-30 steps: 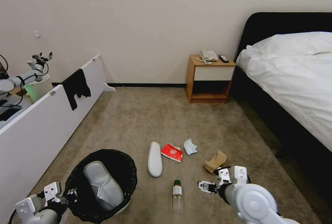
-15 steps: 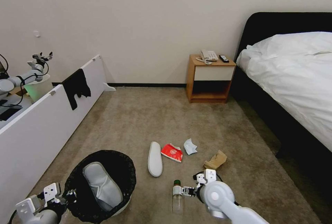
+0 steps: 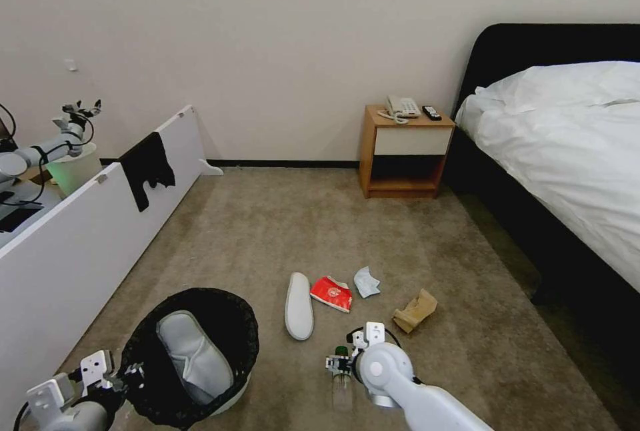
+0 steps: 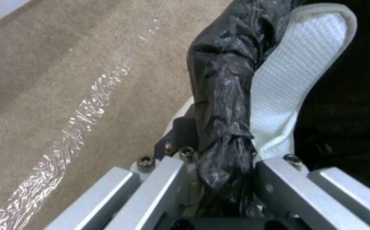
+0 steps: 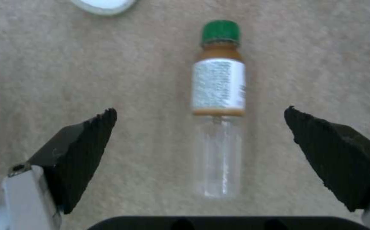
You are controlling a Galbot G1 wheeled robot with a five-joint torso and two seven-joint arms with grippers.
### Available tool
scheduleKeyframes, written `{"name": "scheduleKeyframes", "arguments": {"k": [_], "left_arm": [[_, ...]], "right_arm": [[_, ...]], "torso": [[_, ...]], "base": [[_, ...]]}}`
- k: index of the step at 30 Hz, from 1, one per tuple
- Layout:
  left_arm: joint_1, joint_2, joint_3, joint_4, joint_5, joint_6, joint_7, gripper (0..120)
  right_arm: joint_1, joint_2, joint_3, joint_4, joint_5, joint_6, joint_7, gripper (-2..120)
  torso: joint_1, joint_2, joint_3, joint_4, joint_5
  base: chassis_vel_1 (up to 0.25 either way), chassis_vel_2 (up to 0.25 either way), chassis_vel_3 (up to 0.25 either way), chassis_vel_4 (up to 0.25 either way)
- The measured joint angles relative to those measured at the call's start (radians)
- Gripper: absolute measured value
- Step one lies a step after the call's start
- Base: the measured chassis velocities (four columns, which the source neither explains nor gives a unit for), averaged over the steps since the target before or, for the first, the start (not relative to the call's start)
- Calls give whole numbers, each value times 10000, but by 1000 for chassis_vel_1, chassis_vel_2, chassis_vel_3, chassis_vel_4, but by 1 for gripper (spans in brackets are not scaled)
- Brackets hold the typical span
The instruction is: Pick up the trash bin, then pick up the garbage from the floor and place it into the trash bin.
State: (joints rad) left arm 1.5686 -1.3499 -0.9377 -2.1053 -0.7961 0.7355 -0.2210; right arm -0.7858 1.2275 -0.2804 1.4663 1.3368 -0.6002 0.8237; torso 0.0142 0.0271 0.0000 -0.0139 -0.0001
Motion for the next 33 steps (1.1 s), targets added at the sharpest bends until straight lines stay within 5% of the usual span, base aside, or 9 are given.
{"name": "scheduleKeyframes", "arguments": {"k": [33], "left_arm": [[-106,39,124,242,-1,0,75,1]], "right_arm": [[465,762,-704,-2970,-1155,546,-1237,99]], "torso": [[0,0,0,-1,2]], "base": [[0,0,0,0]]}}
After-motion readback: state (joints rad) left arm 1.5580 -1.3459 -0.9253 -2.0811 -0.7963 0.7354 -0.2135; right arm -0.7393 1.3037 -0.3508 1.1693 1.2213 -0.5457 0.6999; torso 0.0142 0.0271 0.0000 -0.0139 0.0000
